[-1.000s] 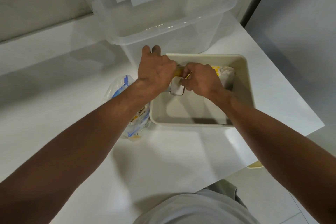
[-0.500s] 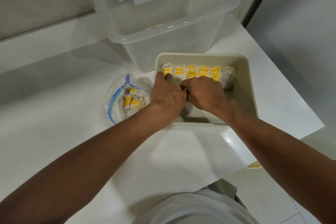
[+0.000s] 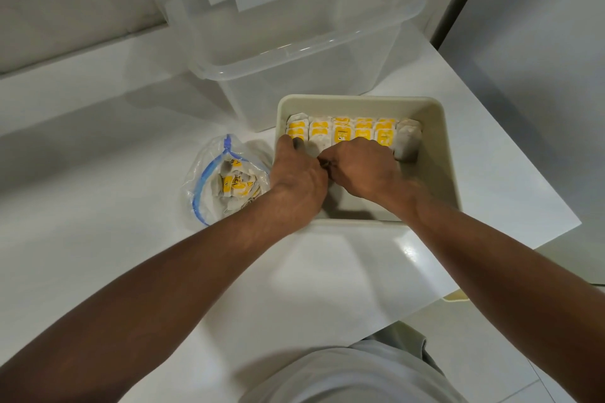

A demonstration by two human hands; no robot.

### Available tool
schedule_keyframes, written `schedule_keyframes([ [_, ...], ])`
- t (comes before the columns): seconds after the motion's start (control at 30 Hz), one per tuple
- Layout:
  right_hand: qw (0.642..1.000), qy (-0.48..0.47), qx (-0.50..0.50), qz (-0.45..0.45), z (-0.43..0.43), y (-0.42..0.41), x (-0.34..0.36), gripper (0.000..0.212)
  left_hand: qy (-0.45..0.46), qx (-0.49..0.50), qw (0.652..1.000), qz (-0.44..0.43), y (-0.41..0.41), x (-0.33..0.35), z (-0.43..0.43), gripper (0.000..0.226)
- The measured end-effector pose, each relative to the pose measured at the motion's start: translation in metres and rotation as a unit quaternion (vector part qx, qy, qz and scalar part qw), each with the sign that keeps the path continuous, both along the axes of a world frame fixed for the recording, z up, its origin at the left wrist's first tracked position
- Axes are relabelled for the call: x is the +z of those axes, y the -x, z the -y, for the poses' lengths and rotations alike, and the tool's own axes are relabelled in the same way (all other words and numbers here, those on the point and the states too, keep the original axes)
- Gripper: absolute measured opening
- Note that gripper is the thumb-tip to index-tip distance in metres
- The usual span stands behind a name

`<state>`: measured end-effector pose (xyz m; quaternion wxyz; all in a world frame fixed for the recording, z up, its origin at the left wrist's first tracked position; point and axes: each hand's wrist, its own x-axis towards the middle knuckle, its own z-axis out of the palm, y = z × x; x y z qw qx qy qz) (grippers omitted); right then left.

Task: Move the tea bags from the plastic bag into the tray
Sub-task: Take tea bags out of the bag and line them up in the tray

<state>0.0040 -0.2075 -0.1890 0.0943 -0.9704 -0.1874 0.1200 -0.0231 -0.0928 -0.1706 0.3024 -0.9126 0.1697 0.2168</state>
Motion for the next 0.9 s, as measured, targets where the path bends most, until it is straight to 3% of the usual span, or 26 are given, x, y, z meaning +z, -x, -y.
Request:
schedule_keyframes([
  [0.3,1.0,-0.005,0.006,-0.016,0.001,0.001,-0.001,0.031,0.035,-0.009,0.999,0.019,0.001,0.009,-0.002,0.031],
  [0.6,0.997,-0.071,-0.038,0.0,0.006,0.002,-0.004,0.022,0.214,0.032,0.971,0.099,0.013,0.024,-0.022,0.024],
  [0.73,0.993,-0.098,-0.057,-0.019,0.004,0.005,0.005,0.019,0.329,0.079,0.934,0.115,0.016,0.029,-0.042,0.031],
  [0.9,0.983,-0.165,-0.073,-0.036,0.001,0.009,0.017,0.014,0.45,0.164,0.864,0.155,0.02,0.044,-0.077,0.017],
])
